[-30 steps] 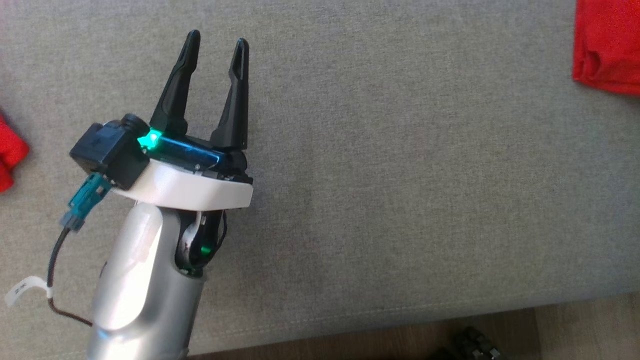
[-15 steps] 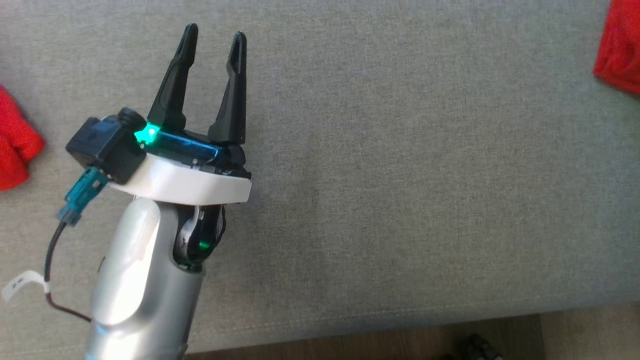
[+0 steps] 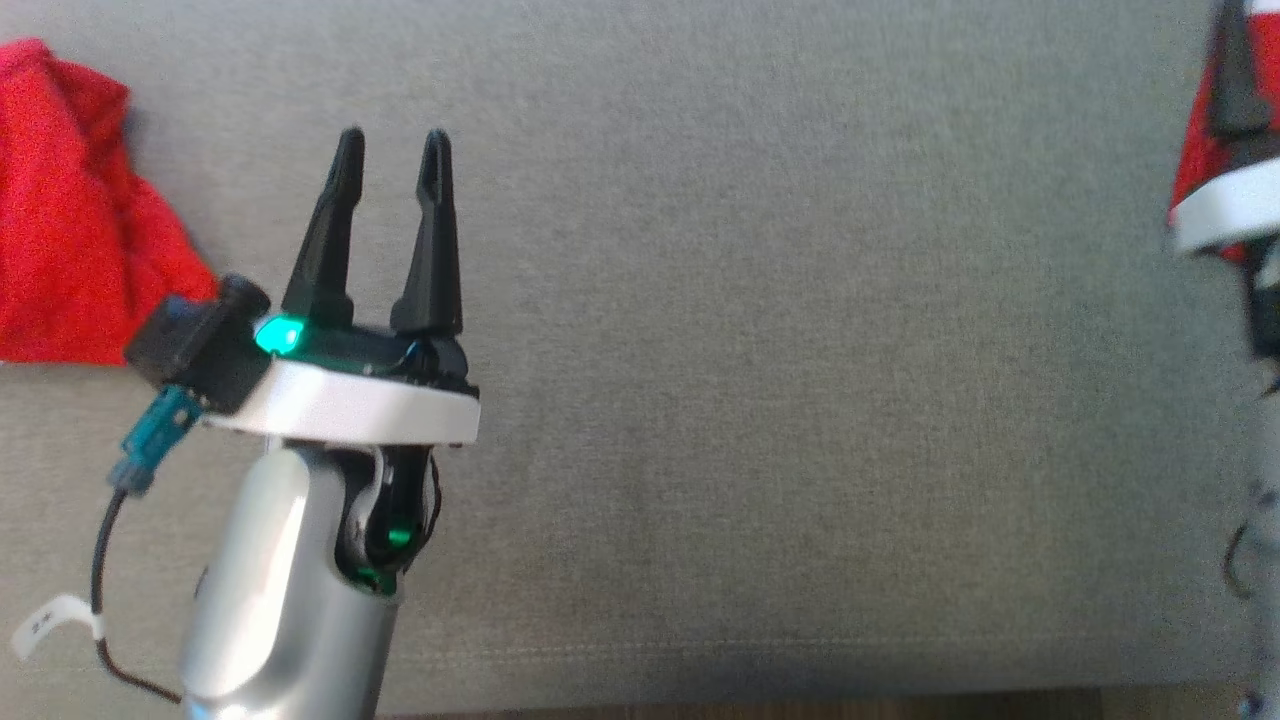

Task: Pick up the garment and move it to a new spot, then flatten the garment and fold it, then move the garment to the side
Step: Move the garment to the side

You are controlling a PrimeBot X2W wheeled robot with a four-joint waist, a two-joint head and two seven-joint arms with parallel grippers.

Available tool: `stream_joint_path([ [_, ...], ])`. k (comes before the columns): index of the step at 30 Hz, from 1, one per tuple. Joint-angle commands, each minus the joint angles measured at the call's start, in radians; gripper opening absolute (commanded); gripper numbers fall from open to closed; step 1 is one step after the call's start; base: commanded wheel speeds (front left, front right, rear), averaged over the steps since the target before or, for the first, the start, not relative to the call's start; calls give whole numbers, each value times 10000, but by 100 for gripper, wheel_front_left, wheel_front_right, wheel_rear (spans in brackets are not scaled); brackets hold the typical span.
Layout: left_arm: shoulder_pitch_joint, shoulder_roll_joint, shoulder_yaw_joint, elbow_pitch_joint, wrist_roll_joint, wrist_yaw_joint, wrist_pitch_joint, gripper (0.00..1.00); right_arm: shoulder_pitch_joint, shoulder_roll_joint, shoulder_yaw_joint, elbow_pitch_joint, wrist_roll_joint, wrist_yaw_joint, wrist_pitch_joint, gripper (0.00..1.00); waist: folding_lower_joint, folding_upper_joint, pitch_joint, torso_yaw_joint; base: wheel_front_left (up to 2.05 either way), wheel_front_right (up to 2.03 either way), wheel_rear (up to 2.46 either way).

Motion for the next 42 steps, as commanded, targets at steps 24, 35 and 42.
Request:
stream_joint_path([
  [24, 2155, 127, 359, -402, 126, 470, -53, 100, 3782, 2075, 99, -439, 682, 37, -2159, 100, 0, 0, -2247, 708, 0, 0, 0],
  [35, 2416, 127, 204, -413, 78, 606, -53, 100, 4377, 2082, 44, -451, 1124, 37, -2361, 100, 0, 0, -2406, 463, 0, 0, 0],
  [42, 2369, 127, 242, -427, 105, 624, -53, 100, 4390, 2082, 53, -436, 1063, 37, -2385, 100, 0, 0, -2389, 390, 0, 0, 0],
])
